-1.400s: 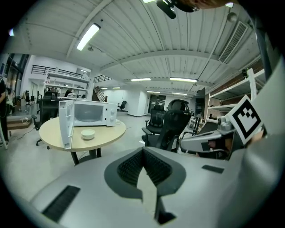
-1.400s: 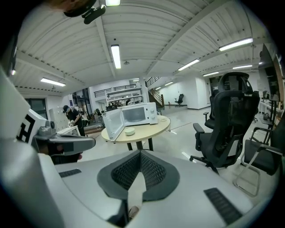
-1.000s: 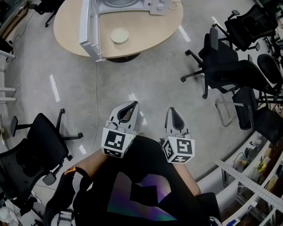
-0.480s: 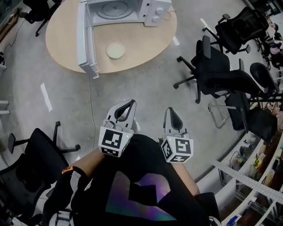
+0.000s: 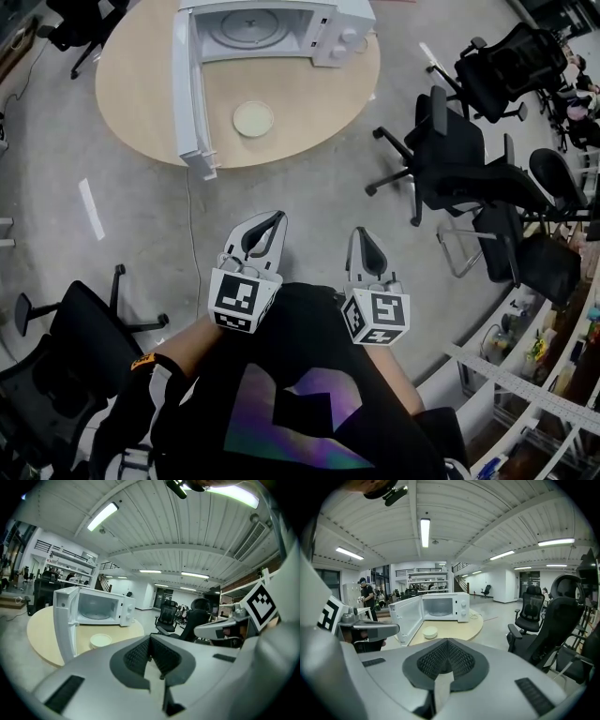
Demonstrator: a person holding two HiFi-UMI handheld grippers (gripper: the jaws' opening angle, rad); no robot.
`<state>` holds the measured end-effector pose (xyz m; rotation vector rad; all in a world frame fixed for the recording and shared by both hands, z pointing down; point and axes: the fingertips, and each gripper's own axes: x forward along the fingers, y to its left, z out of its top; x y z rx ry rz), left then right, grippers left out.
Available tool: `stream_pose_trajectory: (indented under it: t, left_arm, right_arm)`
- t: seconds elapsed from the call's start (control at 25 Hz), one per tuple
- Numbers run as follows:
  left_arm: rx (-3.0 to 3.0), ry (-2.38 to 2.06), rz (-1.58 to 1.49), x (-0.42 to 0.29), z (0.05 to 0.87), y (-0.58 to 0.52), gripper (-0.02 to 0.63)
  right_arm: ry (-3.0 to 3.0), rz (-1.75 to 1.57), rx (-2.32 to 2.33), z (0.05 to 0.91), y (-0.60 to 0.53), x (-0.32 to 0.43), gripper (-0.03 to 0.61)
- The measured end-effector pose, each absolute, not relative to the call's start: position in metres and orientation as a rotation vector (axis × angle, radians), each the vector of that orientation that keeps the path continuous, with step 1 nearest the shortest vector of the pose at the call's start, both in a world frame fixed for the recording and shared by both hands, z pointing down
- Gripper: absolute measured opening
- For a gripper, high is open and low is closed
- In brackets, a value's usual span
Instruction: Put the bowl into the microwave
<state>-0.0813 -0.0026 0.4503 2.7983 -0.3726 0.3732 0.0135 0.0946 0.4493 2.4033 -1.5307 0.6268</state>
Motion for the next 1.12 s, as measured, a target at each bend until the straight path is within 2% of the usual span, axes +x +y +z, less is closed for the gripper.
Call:
stream_pose_trajectory:
  t: [0.6, 1.12]
  left_arm:
    - [2.743, -0.642, 0.334, -0.088, 0.451, -0.042, 0.046]
    - [2.687, -0.910, 0.390, -0.030, 0.445, -0.056, 0.046]
  right_arm:
    - [-1.752, 0.594, 2.244, 0.453, 0.037, 0.020, 0.015]
    - [-2.016, 0.619, 2.073, 0.456, -0.011, 0.089, 0.015]
